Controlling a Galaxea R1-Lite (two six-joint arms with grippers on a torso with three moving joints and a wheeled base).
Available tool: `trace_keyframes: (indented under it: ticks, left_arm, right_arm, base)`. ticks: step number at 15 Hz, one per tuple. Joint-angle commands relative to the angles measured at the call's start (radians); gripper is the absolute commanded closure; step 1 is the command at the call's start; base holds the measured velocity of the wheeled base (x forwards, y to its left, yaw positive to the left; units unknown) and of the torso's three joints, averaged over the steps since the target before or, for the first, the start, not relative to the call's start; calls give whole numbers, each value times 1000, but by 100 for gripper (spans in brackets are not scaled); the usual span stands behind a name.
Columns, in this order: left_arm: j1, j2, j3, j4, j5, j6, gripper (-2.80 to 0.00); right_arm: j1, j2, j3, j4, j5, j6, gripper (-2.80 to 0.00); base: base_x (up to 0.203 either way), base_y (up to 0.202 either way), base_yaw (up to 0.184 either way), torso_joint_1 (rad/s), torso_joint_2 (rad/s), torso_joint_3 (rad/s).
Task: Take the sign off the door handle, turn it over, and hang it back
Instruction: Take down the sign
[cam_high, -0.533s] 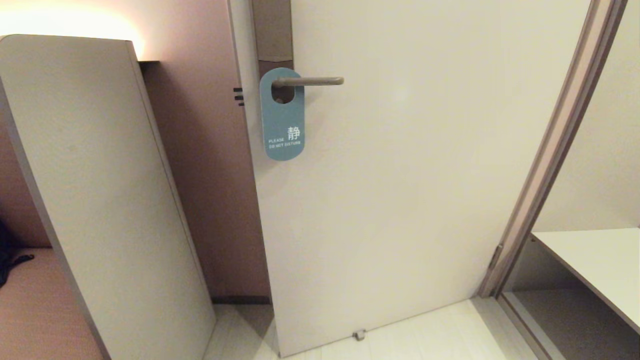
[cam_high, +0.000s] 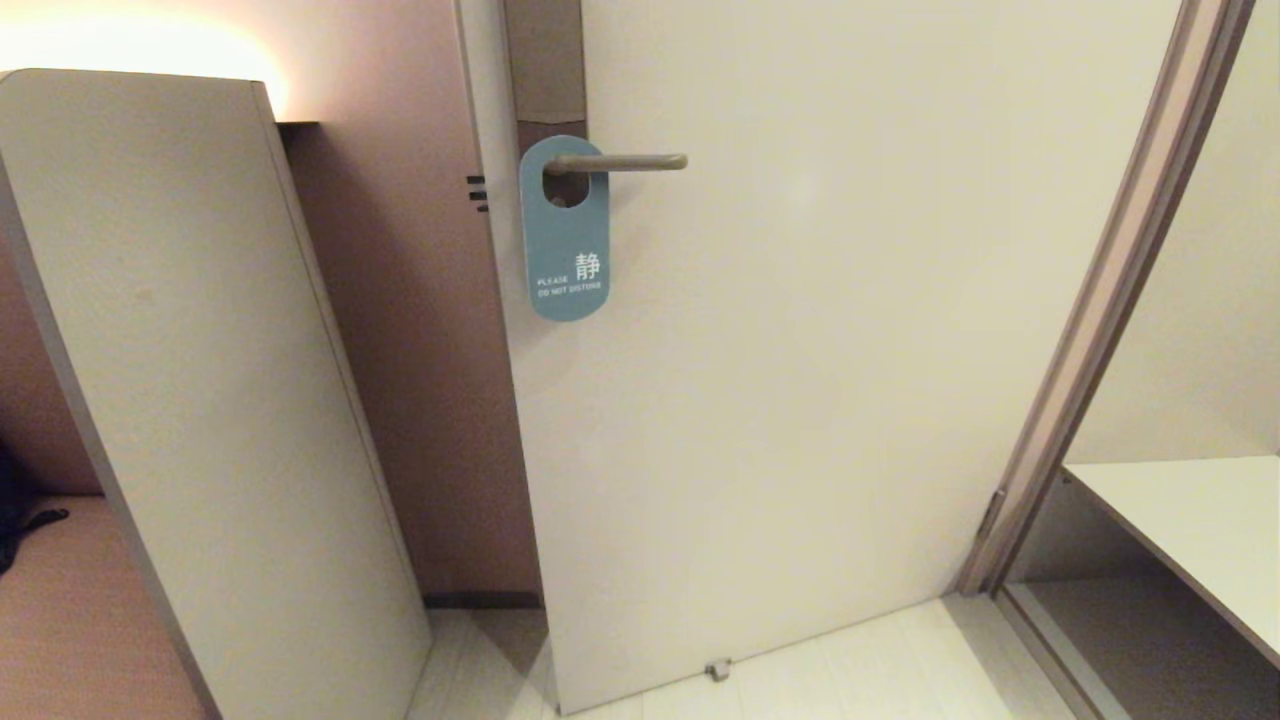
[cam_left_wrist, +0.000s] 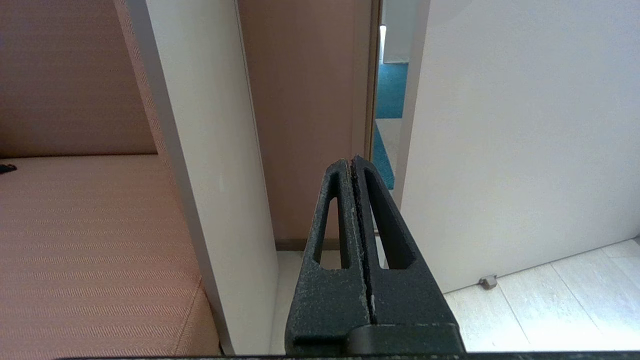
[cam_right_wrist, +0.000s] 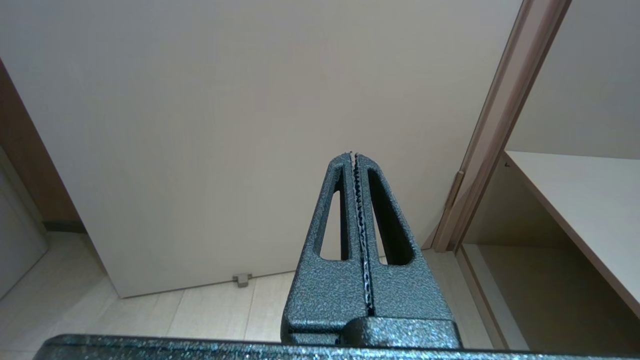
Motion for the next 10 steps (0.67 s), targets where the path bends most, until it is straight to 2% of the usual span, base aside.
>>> trace_keyframes:
  ticks: [1, 10]
  left_arm:
    - [0, 0, 0, 0, 0, 0, 0]
    - [0, 0, 0, 0, 0, 0, 0]
  right_arm:
    - [0, 1, 0, 0, 0, 0, 0]
    - [0, 1, 0, 0, 0, 0, 0]
  base:
    - [0, 0, 0, 0, 0, 0]
    - [0, 0, 0, 0, 0, 0]
